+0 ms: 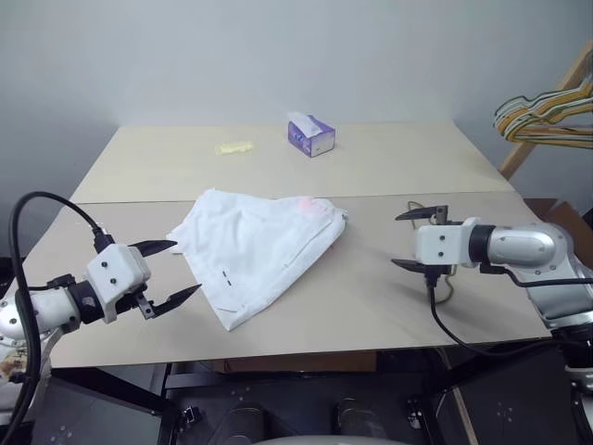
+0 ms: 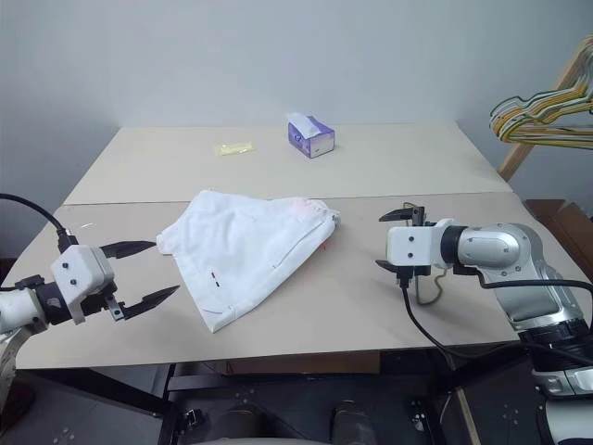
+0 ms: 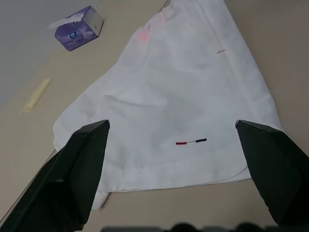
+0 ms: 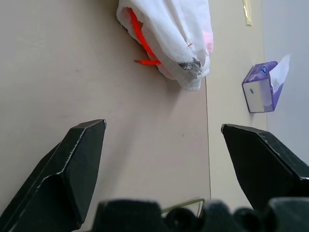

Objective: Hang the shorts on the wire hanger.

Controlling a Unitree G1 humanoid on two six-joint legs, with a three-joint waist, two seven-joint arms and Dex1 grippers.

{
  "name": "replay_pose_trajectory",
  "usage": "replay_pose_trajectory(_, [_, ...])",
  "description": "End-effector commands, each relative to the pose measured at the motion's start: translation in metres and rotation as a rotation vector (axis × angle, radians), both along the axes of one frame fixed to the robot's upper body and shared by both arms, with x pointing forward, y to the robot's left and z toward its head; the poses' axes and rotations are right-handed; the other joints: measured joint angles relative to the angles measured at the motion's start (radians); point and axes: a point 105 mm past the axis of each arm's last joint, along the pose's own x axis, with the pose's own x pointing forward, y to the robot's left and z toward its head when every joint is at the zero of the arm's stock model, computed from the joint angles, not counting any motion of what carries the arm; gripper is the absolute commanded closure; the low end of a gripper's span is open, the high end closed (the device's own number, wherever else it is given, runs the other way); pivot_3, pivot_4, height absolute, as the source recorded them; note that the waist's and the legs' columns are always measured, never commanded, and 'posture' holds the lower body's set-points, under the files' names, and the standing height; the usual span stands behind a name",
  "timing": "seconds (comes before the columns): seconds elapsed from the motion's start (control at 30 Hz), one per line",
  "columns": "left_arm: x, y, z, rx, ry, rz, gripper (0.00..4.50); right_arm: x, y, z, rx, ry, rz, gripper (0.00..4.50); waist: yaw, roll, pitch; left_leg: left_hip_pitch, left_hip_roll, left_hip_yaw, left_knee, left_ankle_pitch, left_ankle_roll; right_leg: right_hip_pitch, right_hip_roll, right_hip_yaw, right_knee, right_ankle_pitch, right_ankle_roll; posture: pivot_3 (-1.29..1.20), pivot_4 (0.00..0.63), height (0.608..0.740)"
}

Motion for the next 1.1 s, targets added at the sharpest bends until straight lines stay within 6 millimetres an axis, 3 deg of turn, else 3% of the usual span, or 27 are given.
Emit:
replay_pose_trajectory(0.03, [0.000, -0.001, 0.012, -0.014, -0.029, -0.012, 0.00, 0.000, 0.003, 0.010, 0.010, -0.042, 0.013, 0.03, 0.000, 0.000, 0.000, 0.000, 0.000, 0.000, 0.000, 0.000, 0.000, 0.000, 0.000, 0.000, 0.000, 0.000, 0.000, 0.13, 0.000, 0.740])
replay_pose_trajectory(0.6, [0.003, 0.003, 0.003, -0.008, 0.008, 0.013, 0.00, 0.000, 0.005, 0.006, 0.021, -0.038, 0.000, 0.03, -0.001, 0.000, 0.000, 0.000, 0.000, 0.000, 0.000, 0.000, 0.000, 0.000, 0.000, 0.000, 0.000, 0.000, 0.000, 0.11, 0.000, 0.740])
replay_pose_trajectory(0.8, [-0.014, 0.002, -0.022, -0.004, 0.188, -0.095, 0.00, -0.006, 0.008, 0.006, 0.063, -0.040, -0.031, 0.03, -0.007, 0.000, 0.000, 0.000, 0.000, 0.000, 0.000, 0.000, 0.000, -0.001, 0.000, 0.000, 0.000, -0.001, -0.001, 0.06, 0.000, 0.740])
replay_pose_trajectory(1.1, [-0.013, -0.019, -0.057, -0.060, 0.319, -0.180, 0.00, -0.015, 0.018, -0.005, 0.104, -0.037, -0.070, 0.03, -0.028, 0.000, 0.000, 0.000, 0.001, 0.000, 0.000, 0.000, 0.000, 0.000, 0.000, -0.001, 0.001, -0.001, -0.001, 0.02, 0.000, 0.740])
